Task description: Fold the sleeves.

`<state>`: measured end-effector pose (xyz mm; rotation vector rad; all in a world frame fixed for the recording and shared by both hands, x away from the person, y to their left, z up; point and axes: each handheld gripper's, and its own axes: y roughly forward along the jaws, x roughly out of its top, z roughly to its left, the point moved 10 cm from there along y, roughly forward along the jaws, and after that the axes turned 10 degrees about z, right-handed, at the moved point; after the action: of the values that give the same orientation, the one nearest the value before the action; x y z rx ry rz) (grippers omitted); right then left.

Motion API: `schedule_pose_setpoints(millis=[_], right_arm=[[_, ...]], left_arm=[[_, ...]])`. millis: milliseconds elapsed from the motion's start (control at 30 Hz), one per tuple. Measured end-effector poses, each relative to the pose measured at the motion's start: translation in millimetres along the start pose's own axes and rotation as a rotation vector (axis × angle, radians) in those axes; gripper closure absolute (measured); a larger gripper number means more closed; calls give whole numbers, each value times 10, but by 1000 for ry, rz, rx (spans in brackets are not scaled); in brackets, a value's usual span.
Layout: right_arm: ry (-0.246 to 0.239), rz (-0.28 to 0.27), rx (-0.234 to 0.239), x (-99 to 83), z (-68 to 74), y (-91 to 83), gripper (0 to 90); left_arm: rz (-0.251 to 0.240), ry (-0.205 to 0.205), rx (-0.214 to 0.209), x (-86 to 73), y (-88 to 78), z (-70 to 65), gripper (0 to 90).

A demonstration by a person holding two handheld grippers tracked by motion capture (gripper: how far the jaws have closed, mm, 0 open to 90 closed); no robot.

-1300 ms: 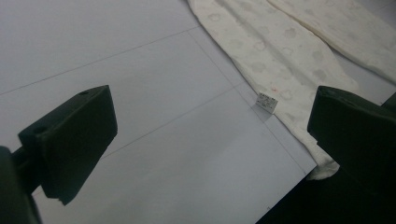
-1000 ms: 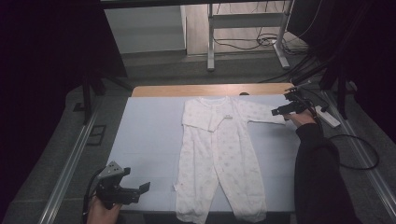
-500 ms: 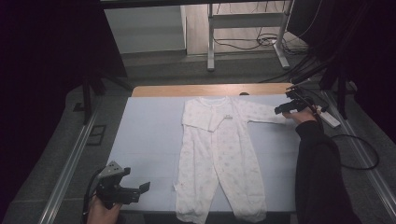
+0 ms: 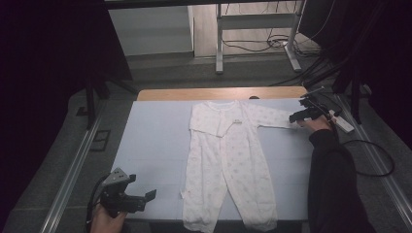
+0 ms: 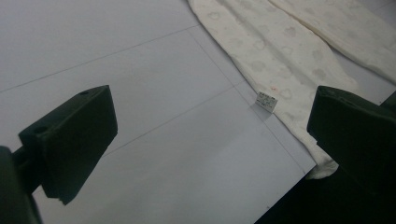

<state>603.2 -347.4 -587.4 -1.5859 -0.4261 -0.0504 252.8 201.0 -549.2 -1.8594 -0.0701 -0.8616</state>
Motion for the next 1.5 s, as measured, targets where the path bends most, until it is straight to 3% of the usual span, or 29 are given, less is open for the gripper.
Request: schedule_pose_setpoints(millis=[133, 300, 633, 933, 1267, 1500], right_arm=[[24, 10, 27, -28, -8, 47, 41], [20, -3, 26, -38, 14, 30, 97], [-2, -40, 46, -67, 206, -75, 516], [-27, -62, 99, -79, 353, -96, 850], [-45, -52, 70, -73, 384, -114, 862], [-74, -98, 63, -13, 466, -236, 863]], left_arm=[[3, 4, 0, -2, 1, -2, 14], [4, 6, 2, -2, 4, -6, 16], [10, 19, 10, -3, 7, -13, 17], [9, 25, 11, -3, 6, -18, 21], [7, 23, 4, 0, 6, -20, 23], [7, 23, 4, 2, 7, -18, 24]])
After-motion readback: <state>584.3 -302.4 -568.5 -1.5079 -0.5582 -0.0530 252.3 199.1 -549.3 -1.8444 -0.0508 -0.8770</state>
